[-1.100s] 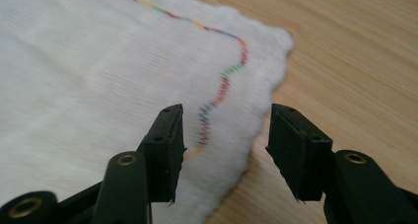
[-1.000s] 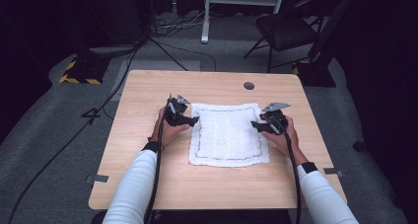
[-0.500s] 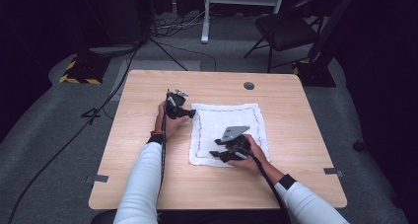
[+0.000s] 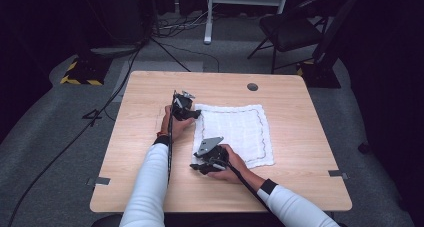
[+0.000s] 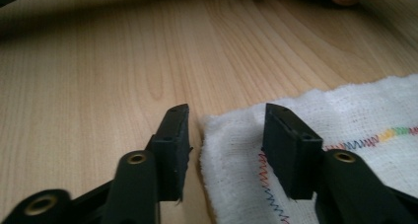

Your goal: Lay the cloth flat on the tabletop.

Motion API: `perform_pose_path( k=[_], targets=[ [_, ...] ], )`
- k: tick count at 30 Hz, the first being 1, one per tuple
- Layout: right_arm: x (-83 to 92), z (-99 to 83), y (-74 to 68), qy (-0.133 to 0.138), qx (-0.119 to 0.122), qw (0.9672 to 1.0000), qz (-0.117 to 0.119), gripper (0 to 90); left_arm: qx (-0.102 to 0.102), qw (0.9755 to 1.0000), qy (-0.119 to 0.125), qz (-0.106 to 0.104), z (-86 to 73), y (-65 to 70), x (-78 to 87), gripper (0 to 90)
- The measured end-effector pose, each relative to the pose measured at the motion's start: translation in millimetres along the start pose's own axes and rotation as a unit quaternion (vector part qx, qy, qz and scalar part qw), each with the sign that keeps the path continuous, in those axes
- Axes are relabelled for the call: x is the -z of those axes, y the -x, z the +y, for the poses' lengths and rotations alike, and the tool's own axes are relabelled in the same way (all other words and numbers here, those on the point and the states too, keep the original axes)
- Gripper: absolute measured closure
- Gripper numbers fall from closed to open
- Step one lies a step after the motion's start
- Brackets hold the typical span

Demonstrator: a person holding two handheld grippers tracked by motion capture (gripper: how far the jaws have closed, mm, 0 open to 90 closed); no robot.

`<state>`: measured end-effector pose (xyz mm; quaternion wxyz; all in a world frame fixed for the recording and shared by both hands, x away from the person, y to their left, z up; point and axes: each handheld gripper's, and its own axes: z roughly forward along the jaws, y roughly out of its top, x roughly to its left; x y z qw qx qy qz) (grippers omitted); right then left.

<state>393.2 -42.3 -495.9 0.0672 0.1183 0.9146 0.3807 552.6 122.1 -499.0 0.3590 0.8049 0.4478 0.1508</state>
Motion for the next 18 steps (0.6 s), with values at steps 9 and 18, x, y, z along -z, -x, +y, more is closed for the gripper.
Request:
perform_pose_path(
  k=[9, 18],
  targets=[
    [4.0, -2.4, 4.0, -0.002, -0.014, 0.9993, -0.036, 84.6, 0.002, 0.9995, -0.004, -0.031, -0.1, -2.0, 1.2, 85.6],
    [9.2, -3.3, 6.1, -0.005, -0.009, 0.9993, -0.035, 86.8, -0.018, 0.9995, -0.015, -0.020, 3.6, 2.0, 3.9, 88.3]
  ],
)
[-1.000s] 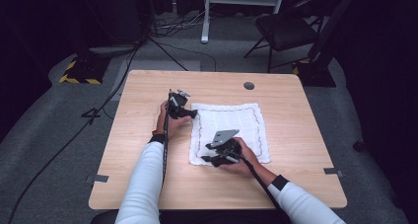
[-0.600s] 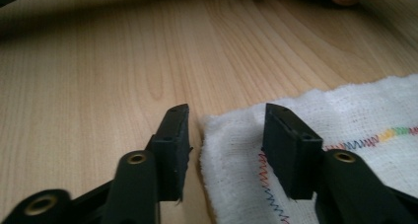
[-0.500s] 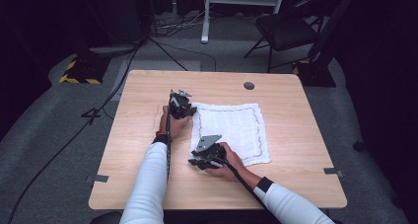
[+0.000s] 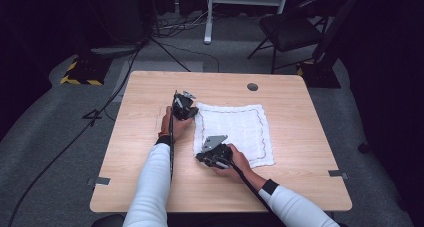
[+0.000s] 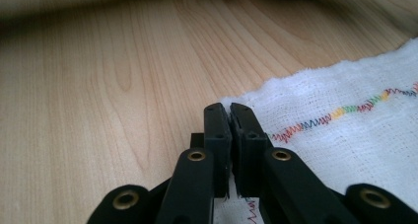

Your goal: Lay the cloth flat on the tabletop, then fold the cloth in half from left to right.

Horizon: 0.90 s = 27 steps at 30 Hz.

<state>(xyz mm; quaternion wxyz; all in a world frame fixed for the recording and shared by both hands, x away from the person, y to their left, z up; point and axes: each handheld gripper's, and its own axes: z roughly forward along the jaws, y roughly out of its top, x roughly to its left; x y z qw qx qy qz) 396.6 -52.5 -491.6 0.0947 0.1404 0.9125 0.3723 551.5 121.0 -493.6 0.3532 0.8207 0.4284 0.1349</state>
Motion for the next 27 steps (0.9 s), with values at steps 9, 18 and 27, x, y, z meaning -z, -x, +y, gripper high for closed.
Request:
perform_pose_path(
  k=[9, 18, 27],
  targets=[
    [8.3, 2.3, 1.3, 0.007, 0.010, 0.9999, -0.006, 87.2, -0.007, 0.9999, 0.014, 0.003, 6.6, 1.8, 16.8, 88.5],
    [17.2, 6.2, -2.4, 0.022, 0.020, 0.9995, -0.012, 87.3, -0.022, 0.9995, 0.021, 0.006, 15.7, 1.6, 30.7, 88.6],
    [34.9, 10.5, -0.6, 0.049, 0.013, 0.9984, -0.024, 87.3, -0.037, 0.9989, 0.026, 0.010, 24.7, 8.8, 37.9, 88.6]
  ],
)
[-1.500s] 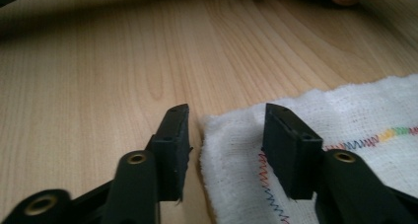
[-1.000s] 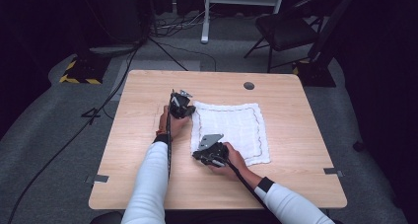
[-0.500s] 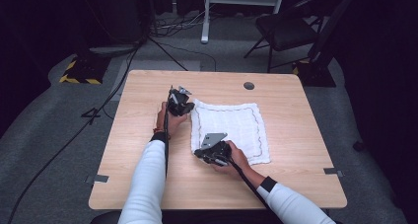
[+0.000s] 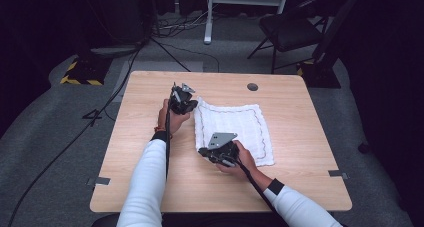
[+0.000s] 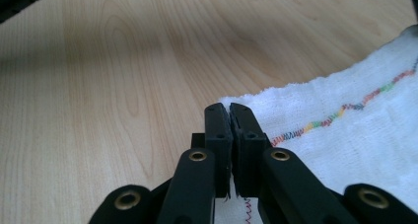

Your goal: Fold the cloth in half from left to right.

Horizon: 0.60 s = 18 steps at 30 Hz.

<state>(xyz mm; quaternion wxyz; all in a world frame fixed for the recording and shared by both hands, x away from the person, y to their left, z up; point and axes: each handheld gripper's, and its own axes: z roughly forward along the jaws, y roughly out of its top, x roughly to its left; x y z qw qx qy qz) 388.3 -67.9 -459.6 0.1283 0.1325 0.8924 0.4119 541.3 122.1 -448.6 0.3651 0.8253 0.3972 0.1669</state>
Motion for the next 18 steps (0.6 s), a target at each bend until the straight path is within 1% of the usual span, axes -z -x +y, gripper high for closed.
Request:
perform_pose_path(
  k=[4, 9, 11, 12, 18],
  targets=[
    [14.3, 0.4, 3.9, 0.014, -0.006, 0.9998, -0.015, 87.3, -0.008, 1.0000, 0.004, 0.001, 9.1, 6.2, 1.8, 88.5],
    [34.6, -3.2, 10.8, 0.029, -0.021, 0.9989, -0.031, 87.3, -0.016, 0.9998, 0.010, -0.002, 21.7, 14.0, 1.6, 88.6],
    [43.6, -5.8, 13.5, 0.033, -0.025, 0.9985, -0.037, 87.3, -0.019, 0.9997, 0.014, -0.005, 27.5, 19.5, -0.8, 88.6],
    [47.0, -7.1, 14.4, 0.034, -0.028, 0.9983, -0.039, 87.3, -0.024, 0.9996, 0.013, -0.008, 30.4, 22.0, -1.9, 88.6],
    [62.1, -15.6, 20.0, 0.037, -0.037, 0.9975, -0.048, 87.4, -0.039, 0.9988, 0.023, -0.020, 45.4, 39.7, -11.4, 88.6]
  ],
)
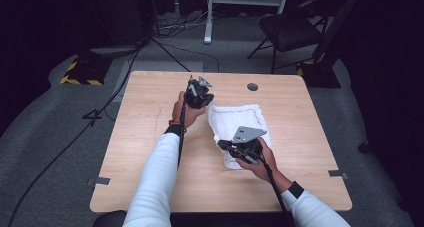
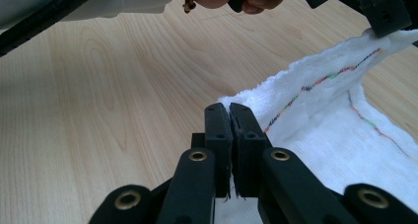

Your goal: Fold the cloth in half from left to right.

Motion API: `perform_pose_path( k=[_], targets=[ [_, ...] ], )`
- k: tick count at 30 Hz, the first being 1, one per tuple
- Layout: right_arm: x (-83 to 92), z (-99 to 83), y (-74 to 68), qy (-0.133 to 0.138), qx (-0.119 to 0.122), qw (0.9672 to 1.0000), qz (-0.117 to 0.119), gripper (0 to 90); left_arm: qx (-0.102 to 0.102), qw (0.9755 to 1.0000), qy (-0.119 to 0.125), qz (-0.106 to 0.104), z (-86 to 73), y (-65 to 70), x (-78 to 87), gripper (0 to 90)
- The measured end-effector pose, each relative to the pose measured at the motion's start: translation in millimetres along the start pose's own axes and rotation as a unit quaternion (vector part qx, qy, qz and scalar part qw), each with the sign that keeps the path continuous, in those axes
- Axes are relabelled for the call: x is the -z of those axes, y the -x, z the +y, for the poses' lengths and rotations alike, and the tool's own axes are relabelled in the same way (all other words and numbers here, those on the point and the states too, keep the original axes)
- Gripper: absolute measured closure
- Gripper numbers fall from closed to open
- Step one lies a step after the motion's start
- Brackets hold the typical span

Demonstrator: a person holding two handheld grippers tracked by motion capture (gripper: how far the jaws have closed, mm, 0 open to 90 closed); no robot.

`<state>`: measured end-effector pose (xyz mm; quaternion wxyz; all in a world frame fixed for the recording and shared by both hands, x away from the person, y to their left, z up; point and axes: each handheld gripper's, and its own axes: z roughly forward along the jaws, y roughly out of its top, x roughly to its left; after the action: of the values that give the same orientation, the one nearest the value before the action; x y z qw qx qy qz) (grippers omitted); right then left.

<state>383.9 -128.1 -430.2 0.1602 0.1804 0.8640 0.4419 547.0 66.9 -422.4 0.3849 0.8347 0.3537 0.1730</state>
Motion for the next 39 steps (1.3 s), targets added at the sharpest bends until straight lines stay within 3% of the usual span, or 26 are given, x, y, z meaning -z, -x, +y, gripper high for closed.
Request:
perform_pose_path(
  k=[23, 39],
  targets=[
    [66.7, -41.7, 27.0, -0.008, -0.035, 0.9973, -0.064, 87.4, -0.051, 0.9983, 0.002, -0.027, 41.8, 64.8, -44.7, 88.6],
    [95.4, -74.0, 35.8, -0.026, -0.062, 0.9936, -0.091, 87.2, -0.054, 0.9979, 0.005, -0.035, 55.4, 96.7, -80.3, 88.3]
  ],
)
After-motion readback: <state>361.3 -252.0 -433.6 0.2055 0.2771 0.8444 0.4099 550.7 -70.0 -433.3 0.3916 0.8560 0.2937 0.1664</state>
